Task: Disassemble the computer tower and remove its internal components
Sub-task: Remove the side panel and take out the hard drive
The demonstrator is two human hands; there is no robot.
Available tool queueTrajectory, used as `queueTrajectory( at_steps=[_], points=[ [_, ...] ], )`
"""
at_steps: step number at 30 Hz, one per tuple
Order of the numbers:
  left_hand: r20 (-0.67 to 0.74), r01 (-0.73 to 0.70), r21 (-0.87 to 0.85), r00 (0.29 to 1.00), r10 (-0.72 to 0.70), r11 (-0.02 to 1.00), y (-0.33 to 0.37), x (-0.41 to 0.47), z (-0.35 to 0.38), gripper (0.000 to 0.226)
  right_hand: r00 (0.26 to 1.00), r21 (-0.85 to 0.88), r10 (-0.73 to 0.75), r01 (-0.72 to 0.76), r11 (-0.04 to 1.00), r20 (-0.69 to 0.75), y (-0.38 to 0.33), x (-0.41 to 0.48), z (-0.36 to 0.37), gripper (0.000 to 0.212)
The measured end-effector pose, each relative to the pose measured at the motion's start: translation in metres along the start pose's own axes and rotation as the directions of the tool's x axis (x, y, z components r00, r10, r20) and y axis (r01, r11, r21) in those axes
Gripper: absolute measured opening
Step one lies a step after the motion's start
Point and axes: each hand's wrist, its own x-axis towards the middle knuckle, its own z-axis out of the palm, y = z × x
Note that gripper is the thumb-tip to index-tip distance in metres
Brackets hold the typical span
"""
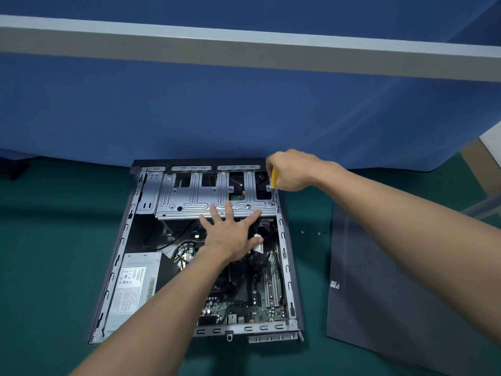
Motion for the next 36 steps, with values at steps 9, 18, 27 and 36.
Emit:
queueTrajectory(
  at_steps=[9, 18, 27, 36],
  points=[
    [0.004, -0.007, 0.000, 1.000, 0.007, 1.000, 0.000, 0.000, 0.000, 0.070, 0.998, -0.079, 0.032, -0.036, 0.996, -0.046, -0.003, -0.001, -0.003, 0.015],
    [-0.288, -0.044, -0.112, 0.957, 0.010, 0.993, 0.013, 0.003, -0.004, 0.047, 0.982, -0.102, 0.082, -0.100, 0.990, -0.168, 0.004, -0.001, 0.008, 0.048],
    [-0.478, -0.109, -0.425, 0.870, -0.121, 0.899, 0.037, 0.035, -0.012, 0.031, 0.990, 0.033, -0.126, 0.128, 0.991, -0.058, 0.009, 0.002, 0.003, 0.019],
    [-0.476, -0.049, -0.504, 0.849, -0.230, 0.862, 0.045, 0.048, -0.007, 0.025, 0.949, 0.074, -0.265, 0.281, 0.957, -0.168, 0.026, -0.005, 0.006, 0.031]
  ],
)
